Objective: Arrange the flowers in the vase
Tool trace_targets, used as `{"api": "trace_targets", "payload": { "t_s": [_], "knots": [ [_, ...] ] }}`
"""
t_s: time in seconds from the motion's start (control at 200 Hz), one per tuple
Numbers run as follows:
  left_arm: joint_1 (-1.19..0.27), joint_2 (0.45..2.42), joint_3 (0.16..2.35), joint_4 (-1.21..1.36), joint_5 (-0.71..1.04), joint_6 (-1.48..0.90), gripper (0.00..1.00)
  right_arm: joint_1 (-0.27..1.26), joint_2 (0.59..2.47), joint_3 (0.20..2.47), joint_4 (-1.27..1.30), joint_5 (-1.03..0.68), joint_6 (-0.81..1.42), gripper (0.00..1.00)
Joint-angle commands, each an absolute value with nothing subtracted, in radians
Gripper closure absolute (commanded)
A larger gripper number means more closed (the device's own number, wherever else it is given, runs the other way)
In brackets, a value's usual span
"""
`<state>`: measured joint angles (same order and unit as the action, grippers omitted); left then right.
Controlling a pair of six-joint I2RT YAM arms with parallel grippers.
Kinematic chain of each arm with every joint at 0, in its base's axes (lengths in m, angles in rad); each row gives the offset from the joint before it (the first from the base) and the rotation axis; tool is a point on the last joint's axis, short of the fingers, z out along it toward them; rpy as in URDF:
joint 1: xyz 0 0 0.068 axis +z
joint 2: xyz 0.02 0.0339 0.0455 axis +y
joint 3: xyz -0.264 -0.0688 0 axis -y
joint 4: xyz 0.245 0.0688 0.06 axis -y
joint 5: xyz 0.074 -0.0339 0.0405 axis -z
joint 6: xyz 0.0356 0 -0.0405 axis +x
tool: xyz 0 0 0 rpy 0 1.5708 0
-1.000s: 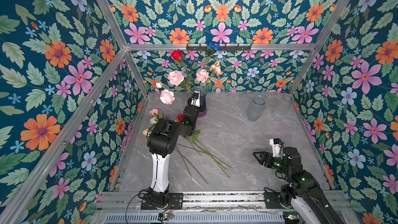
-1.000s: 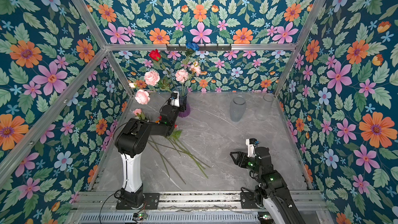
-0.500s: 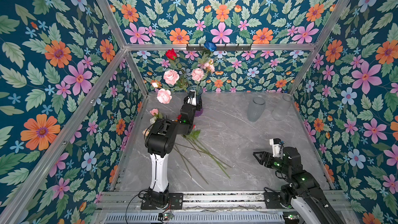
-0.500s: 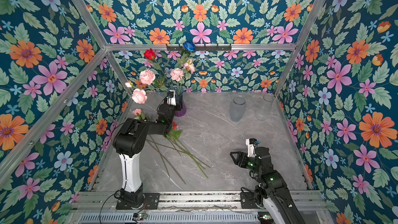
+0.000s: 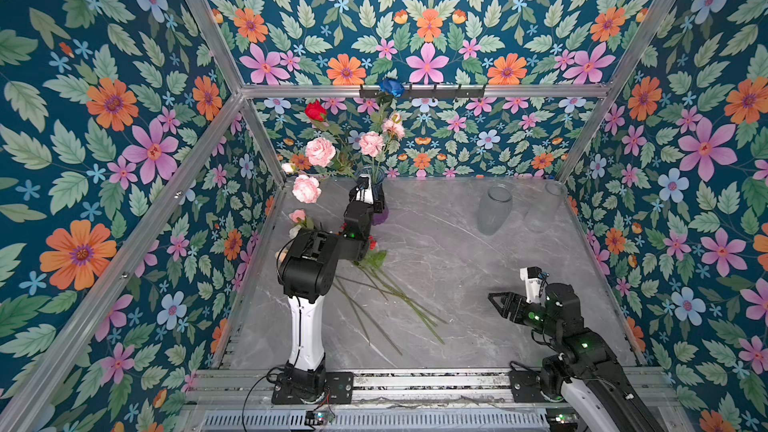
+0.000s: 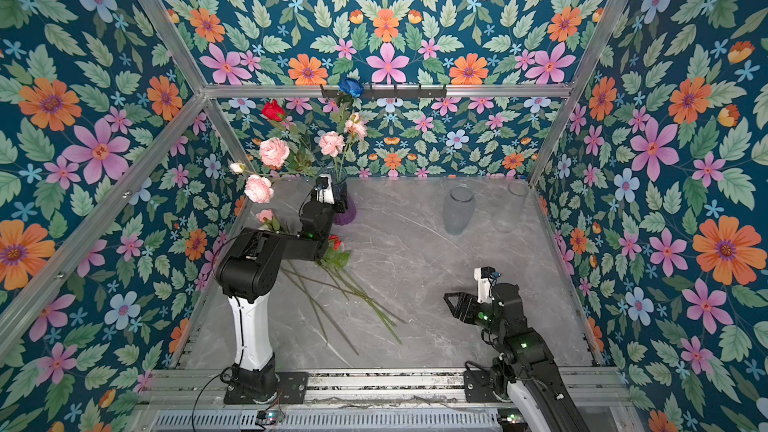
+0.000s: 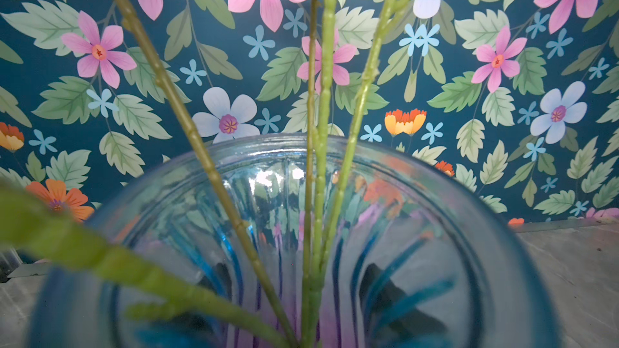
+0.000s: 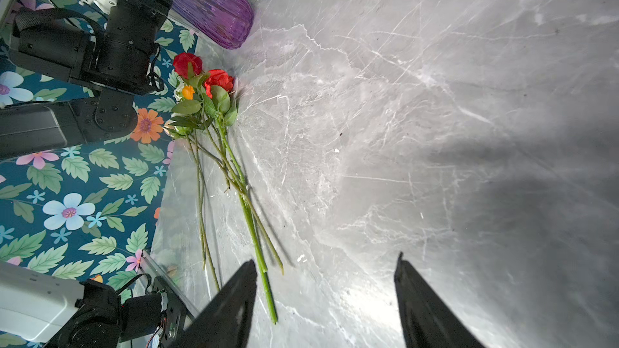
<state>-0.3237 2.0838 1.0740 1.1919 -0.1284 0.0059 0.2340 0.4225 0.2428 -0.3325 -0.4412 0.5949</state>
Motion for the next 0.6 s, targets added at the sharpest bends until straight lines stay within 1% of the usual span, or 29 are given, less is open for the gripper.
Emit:
{"api": "trace_targets", "payload": {
  "t_s": [0.0, 0.05, 0.15, 0.375, 0.5, 0.595],
  "knots": [
    [-0.322, 2.086, 1.077, 1.126, -0.108, 0.020, 0.32, 0.235, 0.425, 0.245, -0.305, -0.436, 0.583, 0.33],
    [-0.322, 2.089, 1.081, 1.123, -0.098, 0.017, 0.30, 0.235, 0.428, 0.245, -0.306, -0.436, 0.582, 0.33],
    [-0.321, 2.095, 1.093, 1.114, -0.070, 0.011, 0.19, 0.235, 0.430, 0.245, -0.304, -0.436, 0.582, 0.33],
    [-0.322, 2.107, 1.106, 1.109, -0.041, 0.000, 0.11, 0.235, 0.431, 0.246, -0.306, -0.435, 0.582, 0.33],
    [-0.322, 2.097, 1.085, 1.128, -0.041, -0.007, 0.01, 0.235, 0.434, 0.247, -0.304, -0.434, 0.582, 0.33],
    [-0.322, 2.068, 1.027, 1.176, -0.040, -0.025, 0.01, 0.235, 0.438, 0.248, -0.305, -0.433, 0.582, 0.33]
  ]
}}
